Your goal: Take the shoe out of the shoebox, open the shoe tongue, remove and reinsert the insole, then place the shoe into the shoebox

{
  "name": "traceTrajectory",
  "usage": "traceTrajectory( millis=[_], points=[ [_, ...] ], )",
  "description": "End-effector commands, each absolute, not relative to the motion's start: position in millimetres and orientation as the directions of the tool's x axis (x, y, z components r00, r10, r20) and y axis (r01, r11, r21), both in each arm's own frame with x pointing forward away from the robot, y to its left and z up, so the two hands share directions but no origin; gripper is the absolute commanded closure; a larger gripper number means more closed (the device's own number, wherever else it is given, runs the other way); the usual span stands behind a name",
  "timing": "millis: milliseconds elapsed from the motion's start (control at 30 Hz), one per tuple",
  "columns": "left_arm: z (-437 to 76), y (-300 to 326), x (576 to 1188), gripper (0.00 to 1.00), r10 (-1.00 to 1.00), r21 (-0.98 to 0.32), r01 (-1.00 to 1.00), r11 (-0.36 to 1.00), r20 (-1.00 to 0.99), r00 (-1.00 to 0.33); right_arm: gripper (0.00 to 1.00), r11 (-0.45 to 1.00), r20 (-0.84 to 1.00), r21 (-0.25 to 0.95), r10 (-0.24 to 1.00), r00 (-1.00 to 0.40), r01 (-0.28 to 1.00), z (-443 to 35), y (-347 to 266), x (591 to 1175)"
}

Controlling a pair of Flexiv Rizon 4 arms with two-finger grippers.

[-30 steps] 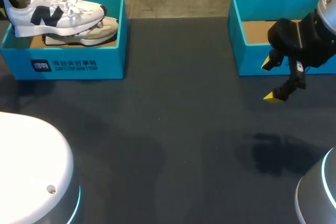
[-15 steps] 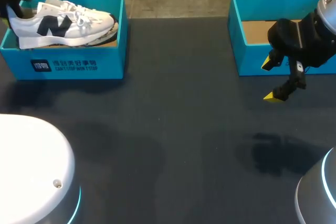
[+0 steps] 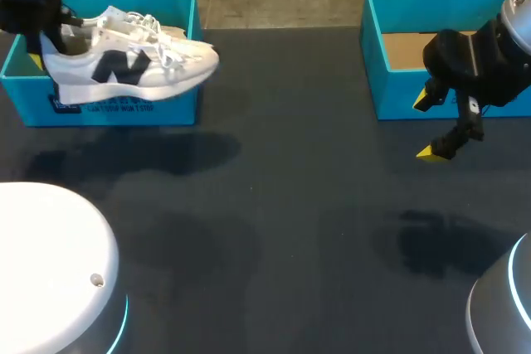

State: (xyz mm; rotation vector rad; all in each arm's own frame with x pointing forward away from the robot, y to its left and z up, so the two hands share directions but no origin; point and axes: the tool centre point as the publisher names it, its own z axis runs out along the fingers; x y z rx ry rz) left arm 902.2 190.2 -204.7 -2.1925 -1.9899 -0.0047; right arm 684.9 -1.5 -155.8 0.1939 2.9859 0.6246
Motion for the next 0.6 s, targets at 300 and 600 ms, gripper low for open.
traceTrajectory(
  millis=[300,600],
  points=[
    [-196.6,115.9,851.3,1.00,0.980,-0.032,0.994,-0.102,0.168,0.106,0.00,0.910,-0.052,0.400,0.139,-0.989,0.107,-156.2,0.7,688.4],
    [-208.9,63.8,832.2,1.00,0.982,-0.037,0.994,-0.103,0.154,0.107,0.00,0.910,-0.052,0.400,0.139,-0.989,0.107,-156.2,0.7,688.4]
  ],
)
